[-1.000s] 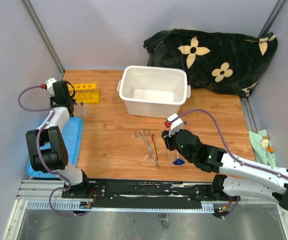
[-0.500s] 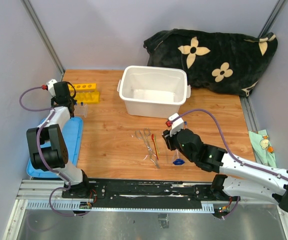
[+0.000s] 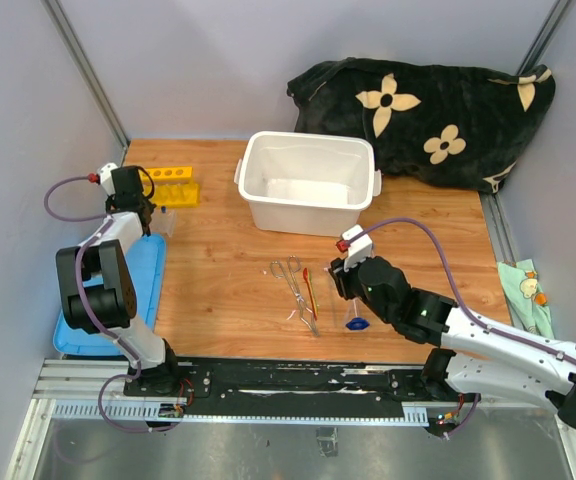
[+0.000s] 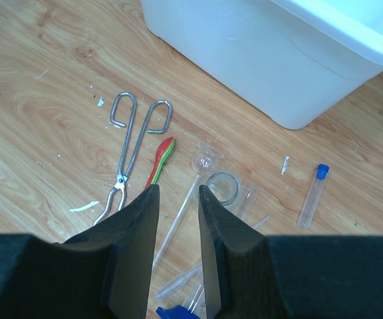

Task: Organize the chemistry lab equipment
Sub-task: Insert the test tube into the slot of the test tube rack.

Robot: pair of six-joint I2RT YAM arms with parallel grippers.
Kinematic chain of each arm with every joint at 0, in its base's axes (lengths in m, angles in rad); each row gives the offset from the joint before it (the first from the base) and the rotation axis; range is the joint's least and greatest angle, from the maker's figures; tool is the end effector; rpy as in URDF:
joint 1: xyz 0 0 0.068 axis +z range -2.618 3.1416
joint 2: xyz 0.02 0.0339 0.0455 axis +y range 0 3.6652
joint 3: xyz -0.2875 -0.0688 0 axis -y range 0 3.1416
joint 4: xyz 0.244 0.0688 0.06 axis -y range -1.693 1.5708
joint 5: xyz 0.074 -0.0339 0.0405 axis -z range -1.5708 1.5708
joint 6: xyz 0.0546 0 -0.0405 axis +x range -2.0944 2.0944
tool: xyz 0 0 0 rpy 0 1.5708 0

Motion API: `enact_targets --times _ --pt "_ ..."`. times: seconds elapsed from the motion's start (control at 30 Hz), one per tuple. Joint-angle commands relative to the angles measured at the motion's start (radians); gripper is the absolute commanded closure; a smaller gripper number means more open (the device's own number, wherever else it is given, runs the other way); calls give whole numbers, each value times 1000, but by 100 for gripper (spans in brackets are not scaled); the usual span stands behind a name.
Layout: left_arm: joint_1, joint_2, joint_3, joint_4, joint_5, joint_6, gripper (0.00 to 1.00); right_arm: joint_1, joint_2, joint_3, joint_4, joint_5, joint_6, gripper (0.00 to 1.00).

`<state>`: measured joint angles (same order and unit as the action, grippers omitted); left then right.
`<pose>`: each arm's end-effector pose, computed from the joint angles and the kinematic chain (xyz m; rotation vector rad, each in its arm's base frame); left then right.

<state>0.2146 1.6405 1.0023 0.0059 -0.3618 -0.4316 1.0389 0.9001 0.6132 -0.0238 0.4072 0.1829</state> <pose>0.3600 0.0982 0.2292 -0.8758 1.9846 0.2741 0.1254 0.1705 0.2893 -0.5173 1.8087 0.4635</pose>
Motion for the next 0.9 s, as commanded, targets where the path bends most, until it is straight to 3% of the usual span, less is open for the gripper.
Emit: enact_targets --times 0.0,0.2,0.4,0.63,0.87 --pt "2 21 24 19 -28 4 100 -23 -12 -12 11 -8 9 69" --pt "-5 33 52 -5 -13 9 98 -38 -8 -12 12 -24 10 69" --pt "-21 41 93 -44 -13 11 85 -45 0 -14 21 -36 13 69" --pt "-28 49 120 -75 -10 8 59 -48 -8 -18 20 -39 15 69" --pt "-30 60 131 -100 -6 -5 52 -52 -25 -30 14 -33 22 69"
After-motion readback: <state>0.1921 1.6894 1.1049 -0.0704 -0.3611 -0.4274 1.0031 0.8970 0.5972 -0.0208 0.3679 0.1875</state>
